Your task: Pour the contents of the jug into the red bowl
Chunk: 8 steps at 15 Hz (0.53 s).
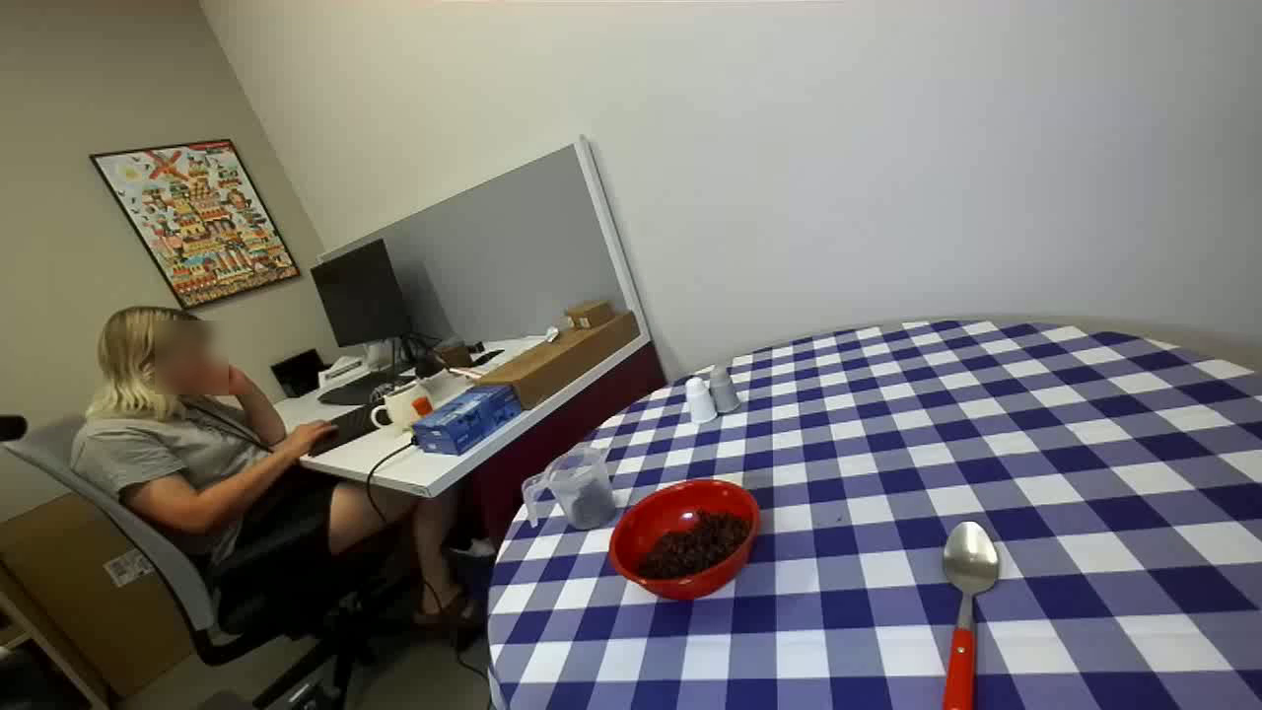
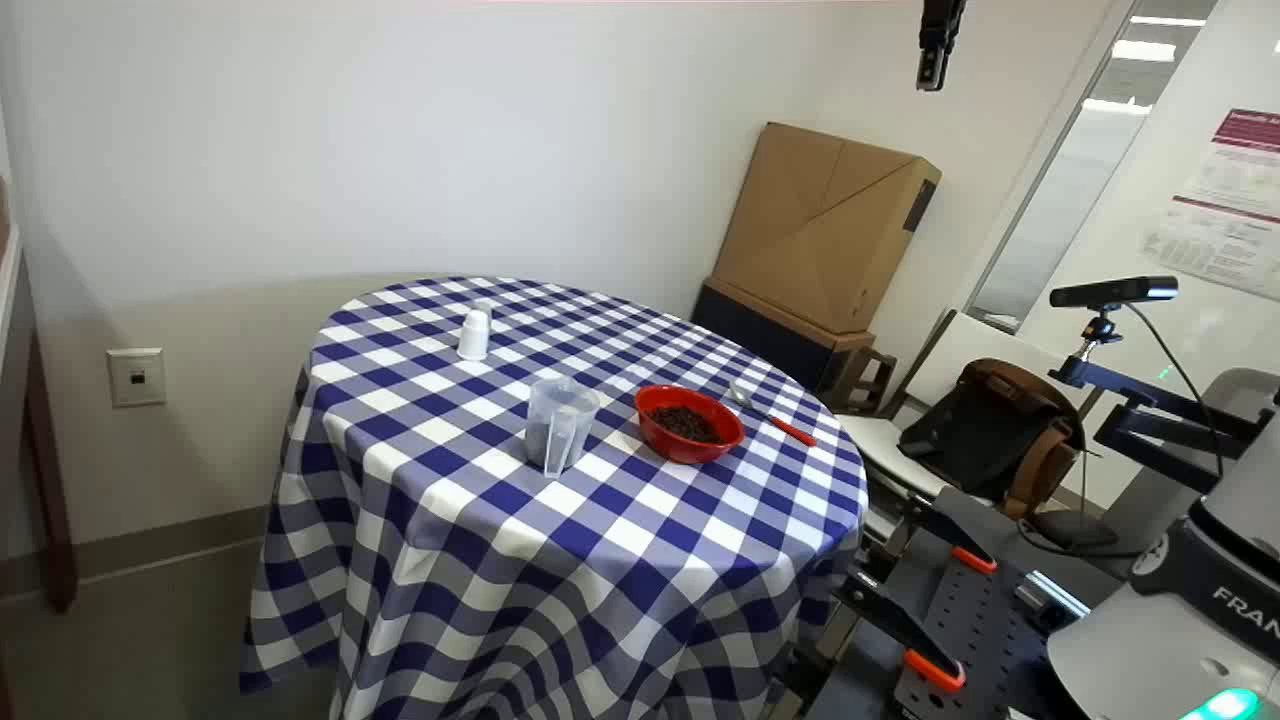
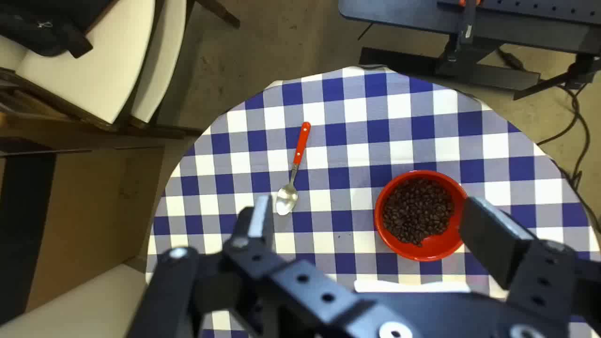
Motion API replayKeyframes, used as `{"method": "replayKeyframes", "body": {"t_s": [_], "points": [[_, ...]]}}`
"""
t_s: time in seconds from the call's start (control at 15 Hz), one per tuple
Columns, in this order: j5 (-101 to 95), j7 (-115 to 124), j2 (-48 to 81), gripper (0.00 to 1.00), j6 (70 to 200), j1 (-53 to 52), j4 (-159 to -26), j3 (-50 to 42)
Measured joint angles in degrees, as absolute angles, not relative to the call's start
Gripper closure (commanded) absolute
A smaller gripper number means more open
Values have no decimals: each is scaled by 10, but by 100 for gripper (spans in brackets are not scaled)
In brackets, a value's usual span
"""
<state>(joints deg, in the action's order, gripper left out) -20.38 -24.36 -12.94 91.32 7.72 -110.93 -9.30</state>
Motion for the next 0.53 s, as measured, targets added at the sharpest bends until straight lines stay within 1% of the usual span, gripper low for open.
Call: {"method": "replayKeyframes", "body": {"t_s": [0.33, 0.53], "points": [[-204, -237, -130, 0, 921, 77, -1112, -93], [-230, -197, -135, 0, 964, 76, -1131, -87]]}}
